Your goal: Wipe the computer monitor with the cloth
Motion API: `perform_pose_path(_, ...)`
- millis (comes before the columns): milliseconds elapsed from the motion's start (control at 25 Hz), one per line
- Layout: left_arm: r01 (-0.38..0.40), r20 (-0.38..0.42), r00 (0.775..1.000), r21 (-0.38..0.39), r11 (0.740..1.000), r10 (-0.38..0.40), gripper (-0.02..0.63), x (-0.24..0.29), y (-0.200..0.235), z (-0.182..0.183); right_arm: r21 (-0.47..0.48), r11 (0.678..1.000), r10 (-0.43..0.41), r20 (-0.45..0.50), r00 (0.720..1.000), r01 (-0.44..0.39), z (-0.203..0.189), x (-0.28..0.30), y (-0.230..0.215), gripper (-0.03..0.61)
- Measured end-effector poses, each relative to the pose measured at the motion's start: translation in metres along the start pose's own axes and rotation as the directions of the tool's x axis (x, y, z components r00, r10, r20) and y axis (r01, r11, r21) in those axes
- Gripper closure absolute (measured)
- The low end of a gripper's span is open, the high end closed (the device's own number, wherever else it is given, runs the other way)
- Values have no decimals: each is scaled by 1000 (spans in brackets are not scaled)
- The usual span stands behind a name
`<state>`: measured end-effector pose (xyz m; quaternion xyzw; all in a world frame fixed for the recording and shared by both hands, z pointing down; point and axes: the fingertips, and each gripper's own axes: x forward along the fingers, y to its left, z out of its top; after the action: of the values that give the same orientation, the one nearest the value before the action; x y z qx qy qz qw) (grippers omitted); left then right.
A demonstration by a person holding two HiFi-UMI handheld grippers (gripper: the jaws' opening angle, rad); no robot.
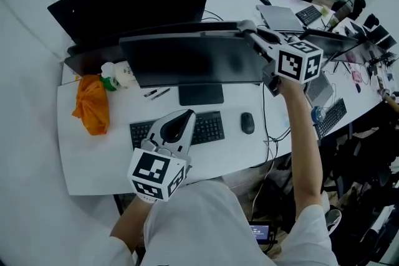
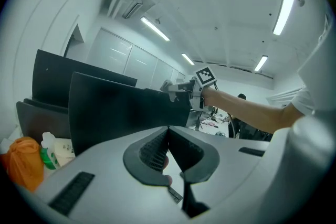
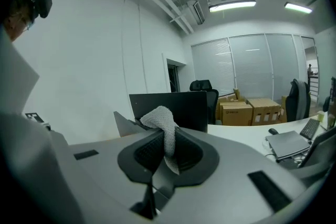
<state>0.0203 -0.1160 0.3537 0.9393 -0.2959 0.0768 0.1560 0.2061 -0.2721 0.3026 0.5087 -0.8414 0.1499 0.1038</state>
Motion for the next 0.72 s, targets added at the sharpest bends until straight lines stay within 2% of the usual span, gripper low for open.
perform_pose_path(200, -21, 11, 1000, 8, 1000, 21, 595, -16, 5, 2, -13, 999, 47, 28, 999, -46, 6, 17, 33, 540)
perform_pose_path(400, -52, 41, 998, 0, 999, 52, 595, -35, 10, 1, -48, 993, 110, 114, 987, -106, 10, 10, 82, 540)
perform_pose_path(720, -69, 53, 996, -15, 998, 69, 595, -62, 15, -7, -54, 994, 100, 238, 966, -90, -21, -47, 143, 540)
